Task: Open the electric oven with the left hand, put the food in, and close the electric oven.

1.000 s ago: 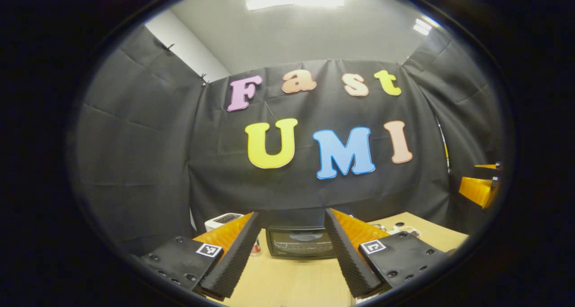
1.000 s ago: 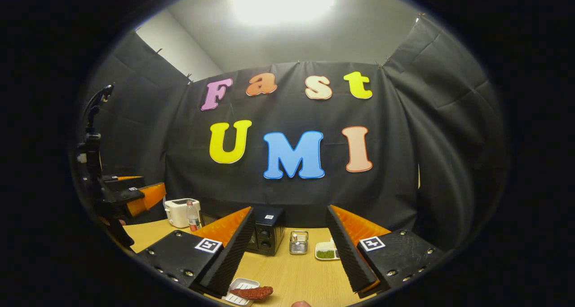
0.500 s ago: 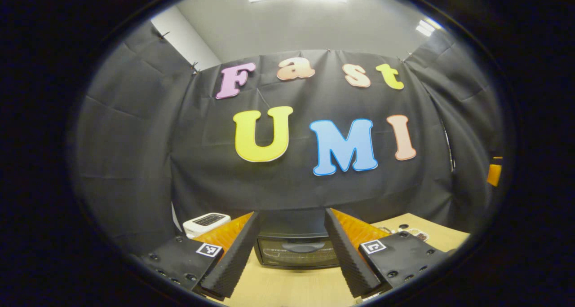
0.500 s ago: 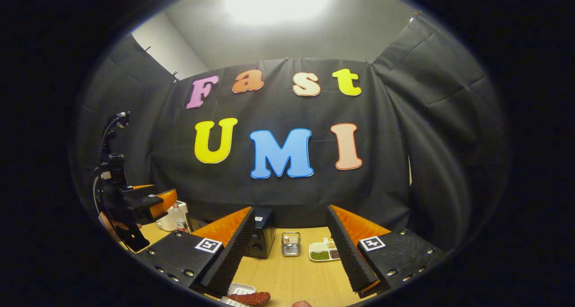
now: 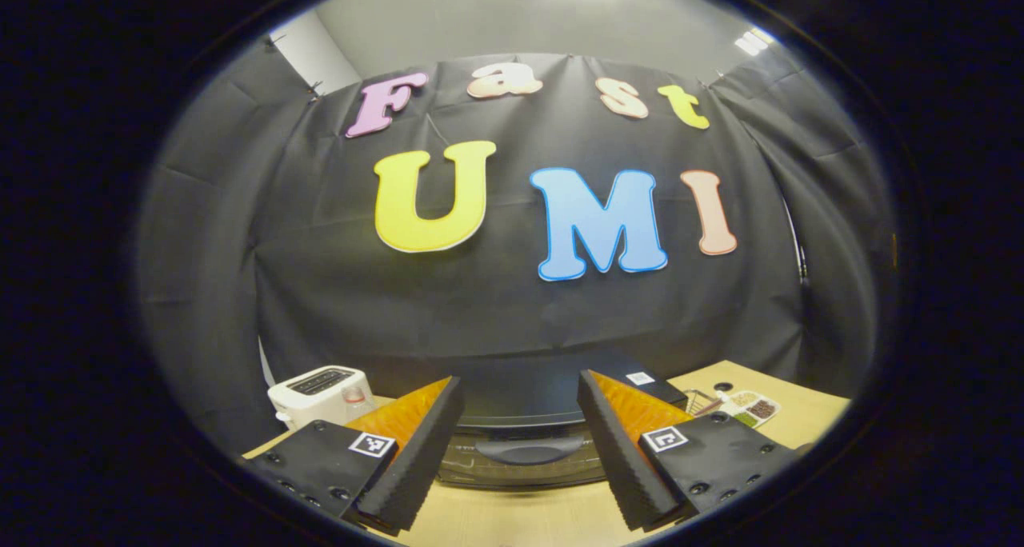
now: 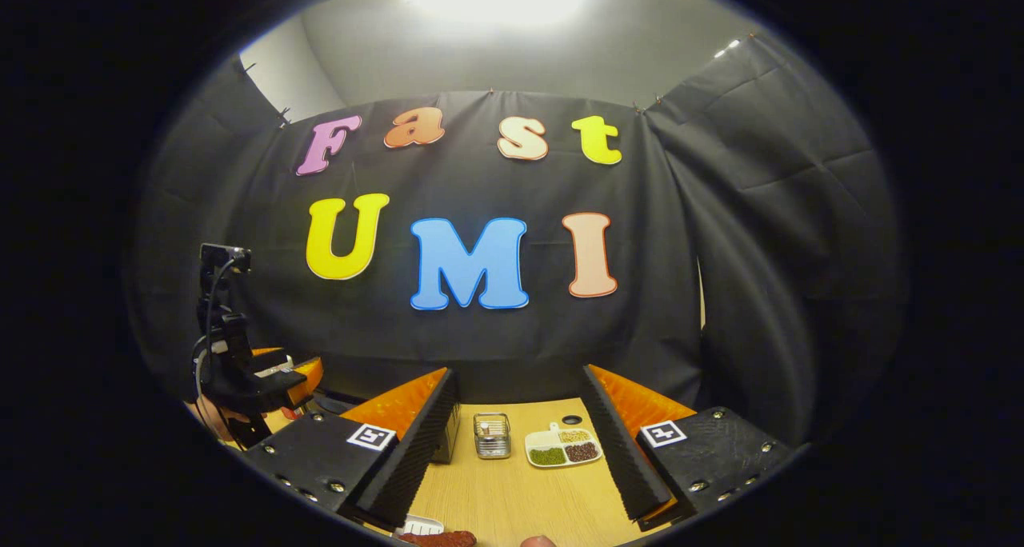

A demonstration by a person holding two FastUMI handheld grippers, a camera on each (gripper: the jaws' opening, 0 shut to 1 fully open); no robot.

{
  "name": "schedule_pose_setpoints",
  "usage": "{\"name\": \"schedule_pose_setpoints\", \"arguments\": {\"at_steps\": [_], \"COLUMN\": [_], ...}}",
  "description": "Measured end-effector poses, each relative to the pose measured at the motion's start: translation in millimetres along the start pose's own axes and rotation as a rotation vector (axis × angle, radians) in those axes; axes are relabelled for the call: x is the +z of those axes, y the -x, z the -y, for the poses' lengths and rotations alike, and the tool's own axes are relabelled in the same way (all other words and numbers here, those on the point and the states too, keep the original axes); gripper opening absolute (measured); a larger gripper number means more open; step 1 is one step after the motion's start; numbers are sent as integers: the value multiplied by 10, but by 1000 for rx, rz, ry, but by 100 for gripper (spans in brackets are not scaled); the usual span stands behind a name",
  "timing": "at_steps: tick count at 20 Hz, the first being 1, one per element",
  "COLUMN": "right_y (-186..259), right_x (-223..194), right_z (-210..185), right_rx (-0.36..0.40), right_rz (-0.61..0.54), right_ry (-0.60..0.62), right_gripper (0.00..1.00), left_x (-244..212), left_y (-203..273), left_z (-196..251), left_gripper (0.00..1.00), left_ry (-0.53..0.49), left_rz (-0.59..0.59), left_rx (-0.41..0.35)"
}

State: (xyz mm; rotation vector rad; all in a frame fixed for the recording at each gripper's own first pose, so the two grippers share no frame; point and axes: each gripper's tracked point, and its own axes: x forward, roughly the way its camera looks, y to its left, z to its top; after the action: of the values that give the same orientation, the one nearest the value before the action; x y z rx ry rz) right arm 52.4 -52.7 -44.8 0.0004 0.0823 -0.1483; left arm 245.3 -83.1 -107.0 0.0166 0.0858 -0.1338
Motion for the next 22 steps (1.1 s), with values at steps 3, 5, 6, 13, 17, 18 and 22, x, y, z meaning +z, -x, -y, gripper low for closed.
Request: {"name": "schedule_pose_setpoints", "arguments": {"at_steps": [3, 5, 6, 13, 17, 18, 22], "right_y": [-59, -93, -95, -26, 55, 80, 158], "right_x": [-9, 7, 22, -17, -59, -71, -79], "right_z": [-52, -86, -116, -204, -172, -154, -125], "right_rx": [-18, -24, -22, -33, -46, -50, -44], "right_rz": [-12, -18, -16, -25, -42, -44, -47], "right_ry": [19, 31, 33, 71, 64, 64, 65], "right_gripper": [95, 95, 96, 96, 96, 96, 96], "left_x": [-244, -412, -496, -972, -970, -1005, -1048], "left_y": [-261, -403, -458, -694, -687, -677, -487], "left_z": [27, 34, 37, 97, 91, 97, 110], "left_gripper": [100, 91, 100, 100, 91, 94, 97], "left_ry": [2, 0, -4, -26, -19, -15, 19], "left_rz": [-40, -67, -81, -142, -128, -138, -142], "left_rx": [-18, -26, -28, -59, -51, -47, -38]}}
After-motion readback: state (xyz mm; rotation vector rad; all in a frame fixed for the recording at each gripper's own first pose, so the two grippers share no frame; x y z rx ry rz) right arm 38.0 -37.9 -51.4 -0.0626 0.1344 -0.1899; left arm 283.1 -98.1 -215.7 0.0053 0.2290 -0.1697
